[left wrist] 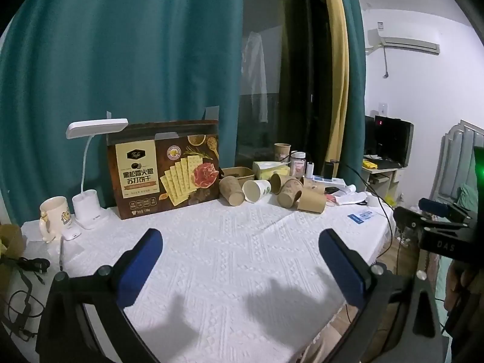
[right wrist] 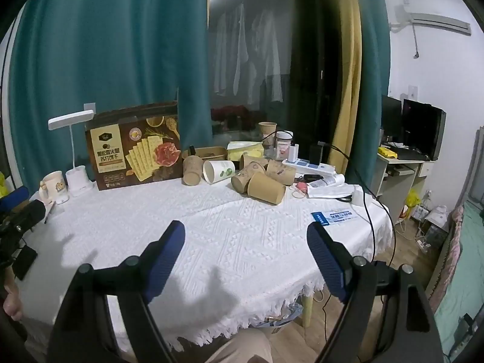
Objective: Flip cup upright
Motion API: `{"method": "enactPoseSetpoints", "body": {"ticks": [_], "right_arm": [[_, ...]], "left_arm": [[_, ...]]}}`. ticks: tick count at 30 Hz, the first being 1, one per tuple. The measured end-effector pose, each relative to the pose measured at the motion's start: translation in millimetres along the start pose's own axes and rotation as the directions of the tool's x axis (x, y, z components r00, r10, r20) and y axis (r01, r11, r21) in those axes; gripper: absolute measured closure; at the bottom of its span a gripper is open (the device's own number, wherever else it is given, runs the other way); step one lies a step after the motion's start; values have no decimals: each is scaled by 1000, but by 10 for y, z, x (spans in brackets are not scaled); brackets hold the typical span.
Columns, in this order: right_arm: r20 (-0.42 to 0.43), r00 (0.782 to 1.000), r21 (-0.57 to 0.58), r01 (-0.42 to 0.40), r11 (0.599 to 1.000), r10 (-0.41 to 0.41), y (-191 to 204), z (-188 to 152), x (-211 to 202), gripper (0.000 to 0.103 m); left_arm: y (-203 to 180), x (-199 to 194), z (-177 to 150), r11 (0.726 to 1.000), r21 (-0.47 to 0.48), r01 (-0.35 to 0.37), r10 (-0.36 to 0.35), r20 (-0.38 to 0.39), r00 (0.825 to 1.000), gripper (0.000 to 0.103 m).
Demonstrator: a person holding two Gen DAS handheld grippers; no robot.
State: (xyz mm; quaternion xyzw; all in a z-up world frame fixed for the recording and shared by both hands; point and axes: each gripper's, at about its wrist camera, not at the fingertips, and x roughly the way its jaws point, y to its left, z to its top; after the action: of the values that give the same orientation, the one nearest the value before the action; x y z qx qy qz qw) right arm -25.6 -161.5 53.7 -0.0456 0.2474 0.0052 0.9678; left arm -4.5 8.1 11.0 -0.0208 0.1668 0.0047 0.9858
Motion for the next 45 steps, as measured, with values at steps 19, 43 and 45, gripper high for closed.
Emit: {"method": "enactPoseSetpoints", "body": {"ticks": [19, 43, 45], "right_arm": [[-5, 1000, -2, -8, 1000, 8, 41, 66, 53, 22], [-7, 1000, -1, -8, 1000, 8, 42, 66, 66, 22], [-7, 1000, -1, -8, 1000, 8, 43, 64, 68, 22]], "left_arm": [[77, 13, 57, 1000, -1, -5, 5, 2, 1000, 0], [37, 17, 40, 1000, 1, -8, 8, 3, 1000, 0], [34, 15, 43, 1000, 0, -7, 7, 2, 1000, 0]]}}
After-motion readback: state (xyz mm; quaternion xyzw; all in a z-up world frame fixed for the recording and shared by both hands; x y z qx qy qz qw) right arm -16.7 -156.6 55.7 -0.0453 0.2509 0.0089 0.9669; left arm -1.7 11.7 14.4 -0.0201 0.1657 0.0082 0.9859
